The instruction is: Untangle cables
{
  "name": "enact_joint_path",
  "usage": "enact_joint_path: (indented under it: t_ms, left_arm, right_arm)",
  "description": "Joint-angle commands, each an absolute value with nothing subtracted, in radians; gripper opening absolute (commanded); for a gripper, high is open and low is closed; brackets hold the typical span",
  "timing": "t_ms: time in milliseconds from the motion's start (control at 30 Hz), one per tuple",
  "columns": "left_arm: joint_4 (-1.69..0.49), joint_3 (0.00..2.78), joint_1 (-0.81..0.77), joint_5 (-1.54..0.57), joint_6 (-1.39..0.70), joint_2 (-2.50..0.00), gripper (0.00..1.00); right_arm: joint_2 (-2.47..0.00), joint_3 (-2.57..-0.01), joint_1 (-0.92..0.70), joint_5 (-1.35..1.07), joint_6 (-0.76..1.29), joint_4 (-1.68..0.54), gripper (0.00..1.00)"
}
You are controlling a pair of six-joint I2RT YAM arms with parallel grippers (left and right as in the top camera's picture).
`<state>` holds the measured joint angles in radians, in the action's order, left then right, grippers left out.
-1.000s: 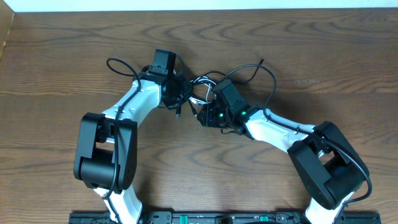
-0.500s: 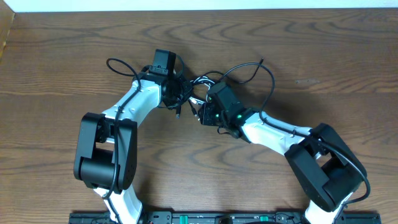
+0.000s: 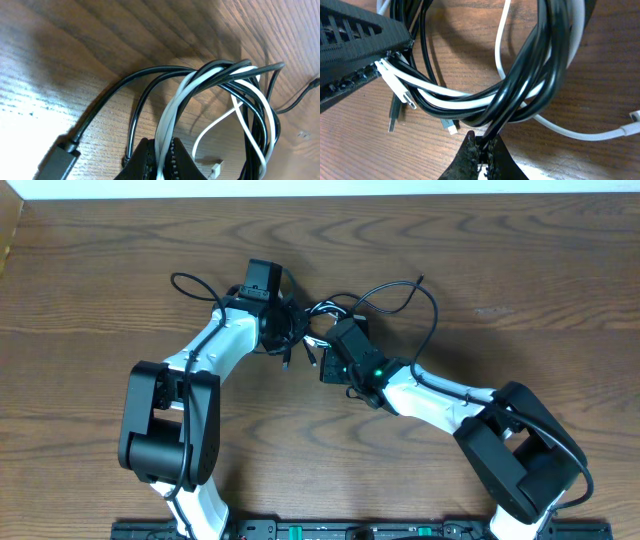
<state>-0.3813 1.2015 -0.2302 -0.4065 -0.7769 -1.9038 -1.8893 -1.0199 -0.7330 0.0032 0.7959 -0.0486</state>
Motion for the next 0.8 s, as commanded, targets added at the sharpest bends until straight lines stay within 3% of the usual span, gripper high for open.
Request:
enact_joint_path:
  t_ms: [0,233,433,767]
  left_arm:
    - [-0.376,1.197,-0.231,-0.399,-0.595,-1.881,0.07]
    - [-0.363,1.197,-0.231,-0.455,-0.339,-1.881,0.07]
    - [-0.327,1.197,-0.231,-0.675,-0.169,-1.881,0.08]
    - [-0.321,1.197,-0.234,-0.778,-0.123,-1.881,0.08]
  right_arm:
    - [-1.837,-1.025,-0.715,-0.027,0.759,-0.072,0.01]
    - [-1.750,-1.025,-0.691,-0.081,0.698,-0.064,0.01]
    - [-1.750,-1.025,-0.634,-0.082,0.700,-0.053,0.01]
    - [-1.750,-1.025,-0.588,-0.075,0.697,-0.022,0.01]
